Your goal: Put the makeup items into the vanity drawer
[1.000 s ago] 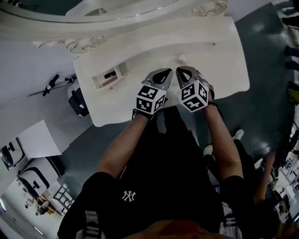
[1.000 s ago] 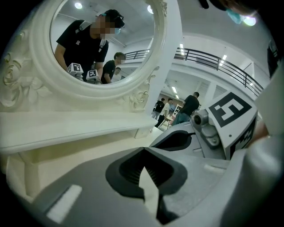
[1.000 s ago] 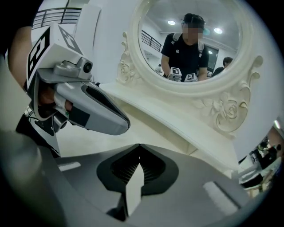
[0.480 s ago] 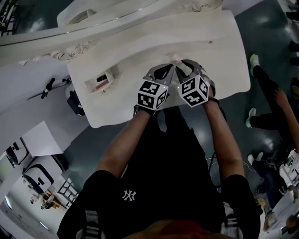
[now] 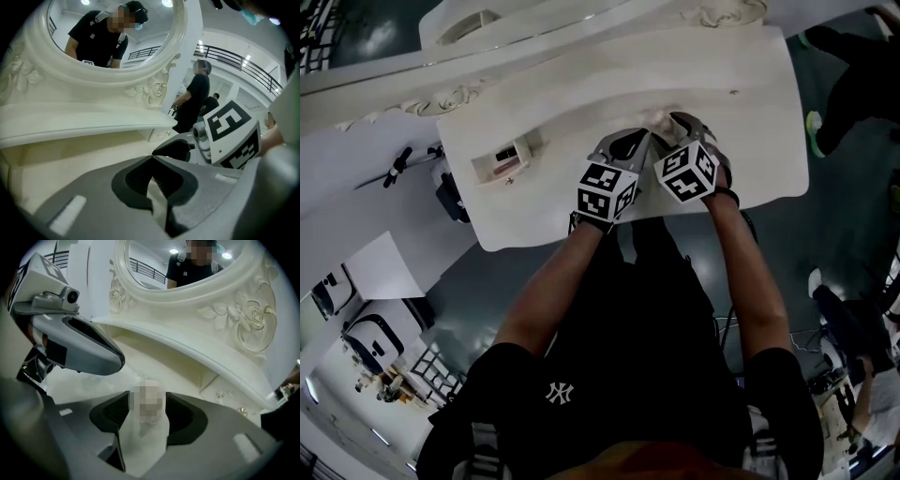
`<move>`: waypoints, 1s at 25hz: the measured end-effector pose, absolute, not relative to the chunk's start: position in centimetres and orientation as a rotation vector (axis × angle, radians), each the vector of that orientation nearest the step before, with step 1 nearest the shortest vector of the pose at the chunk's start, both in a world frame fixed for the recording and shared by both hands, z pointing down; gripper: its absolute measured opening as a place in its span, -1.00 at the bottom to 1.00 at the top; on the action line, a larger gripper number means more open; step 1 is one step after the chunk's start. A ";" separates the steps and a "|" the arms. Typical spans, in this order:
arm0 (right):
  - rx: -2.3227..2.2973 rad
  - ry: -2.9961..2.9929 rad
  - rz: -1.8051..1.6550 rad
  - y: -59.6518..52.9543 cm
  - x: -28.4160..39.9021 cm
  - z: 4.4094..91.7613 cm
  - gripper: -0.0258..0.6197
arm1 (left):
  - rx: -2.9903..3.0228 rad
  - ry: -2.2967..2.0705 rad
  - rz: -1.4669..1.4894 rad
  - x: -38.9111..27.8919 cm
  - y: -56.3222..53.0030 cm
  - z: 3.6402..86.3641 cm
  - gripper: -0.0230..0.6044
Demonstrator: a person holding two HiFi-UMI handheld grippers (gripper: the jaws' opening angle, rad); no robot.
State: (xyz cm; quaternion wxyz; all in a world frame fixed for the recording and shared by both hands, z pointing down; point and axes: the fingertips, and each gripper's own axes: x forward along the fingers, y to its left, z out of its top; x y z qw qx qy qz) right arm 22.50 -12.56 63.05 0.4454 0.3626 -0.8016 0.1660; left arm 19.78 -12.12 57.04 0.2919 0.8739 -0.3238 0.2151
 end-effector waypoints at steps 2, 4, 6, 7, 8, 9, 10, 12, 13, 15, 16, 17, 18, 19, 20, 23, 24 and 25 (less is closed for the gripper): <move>0.888 -1.975 0.412 -12.6 22.6 63.5 -0.17 | 2.326 -0.871 0.571 19.6 -12.2 57.1 -0.93; 0.881 -1.963 0.408 -12.6 22.7 63.9 -0.30 | 2.322 -0.877 0.570 19.3 -12.2 57.1 -0.93; 0.876 -1.958 0.405 -12.5 22.7 64.0 -0.35 | 2.317 -0.879 0.567 19.0 -12.1 57.1 -0.93; 0.876 -1.957 0.406 -12.4 22.7 63.9 -0.38 | 2.315 -0.880 0.565 18.8 -12.1 57.1 -0.93; 0.878 -1.957 0.405 -12.5 22.6 63.8 -0.40 | 2.314 -0.883 0.562 18.6 -12.1 57.0 -0.93; 0.882 -1.958 0.403 -12.5 22.6 63.7 -0.41 | 2.313 -0.885 0.559 18.4 -12.1 56.9 -0.93; 0.888 -1.960 0.399 -12.5 22.5 63.5 -0.42 | 2.313 -0.888 0.556 18.2 -12.1 56.8 -0.93; 0.896 -1.968 0.388 -12.5 22.3 62.9 -0.42 | 2.316 -0.893 0.549 17.8 -12.1 56.5 -0.93; 0.899 -1.973 0.381 -12.5 22.1 62.5 -0.42 | 2.318 -0.896 0.545 17.6 -12.0 56.4 -0.93; 0.903 -1.985 0.369 -12.4 21.6 61.6 -0.42 | 2.321 -0.902 0.537 17.1 -11.8 55.9 -0.93; 0.903 -1.991 0.362 -12.3 21.3 61.2 -0.42 | 2.323 -0.904 0.532 16.9 -11.7 55.7 -0.93; 0.903 -1.997 0.354 -12.3 21.0 60.7 -0.42 | 2.324 -0.908 0.528 16.6 -11.6 55.5 -0.93; 0.902 -2.003 0.346 -12.2 20.6 60.3 -0.42 | 2.324 -0.912 0.525 16.3 -11.6 55.3 -0.93; 0.900 -2.010 0.338 -12.2 20.1 59.8 -0.42 | 2.325 -0.918 0.520 15.9 -11.4 55.1 -0.93; 0.897 -2.019 0.330 -12.1 19.6 59.4 -0.42 | 2.325 -0.924 0.516 15.5 -11.3 54.9 -0.93; 0.885 -2.045 0.302 -11.7 17.9 58.1 -0.42 | 2.328 -0.944 0.504 14.2 -10.9 54.2 -0.93; 0.878 -2.054 0.293 -11.6 17.2 57.8 -0.42 | 2.328 -0.953 0.499 13.6 -10.8 54.0 -0.93; 0.870 -2.064 0.283 -11.6 16.5 57.4 -0.42 | 2.327 -0.964 0.493 12.9 -10.6 53.7 -0.93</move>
